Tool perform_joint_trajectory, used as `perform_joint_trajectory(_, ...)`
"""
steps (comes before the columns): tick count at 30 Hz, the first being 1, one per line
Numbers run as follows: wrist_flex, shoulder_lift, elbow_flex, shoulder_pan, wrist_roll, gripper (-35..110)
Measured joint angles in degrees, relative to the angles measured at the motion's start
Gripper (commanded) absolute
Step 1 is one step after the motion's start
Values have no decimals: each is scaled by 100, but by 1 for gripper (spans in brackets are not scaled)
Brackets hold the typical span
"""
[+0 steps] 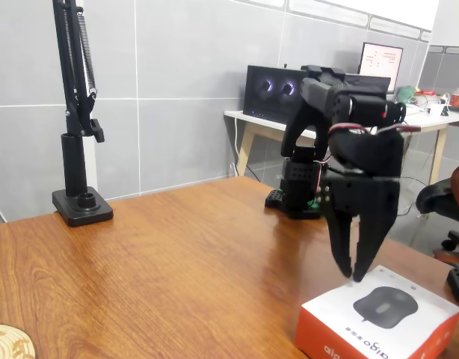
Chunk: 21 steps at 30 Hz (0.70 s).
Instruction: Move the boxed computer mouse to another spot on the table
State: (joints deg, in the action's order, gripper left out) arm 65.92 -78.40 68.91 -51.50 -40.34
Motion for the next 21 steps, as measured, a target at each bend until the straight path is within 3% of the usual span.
perform_joint_trajectory(8,633,-299,-624,-193,-53,0)
perform_joint_trajectory(10,782,-334,-624,-299,-35,6)
perform_joint_trajectory(14,879,-229,-817,-545,79,98)
perform_joint_trajectory(15,870,-35,-993,-686,79,104)
perform_joint_trajectory(21,738,1538,-2303,-1107,237,103)
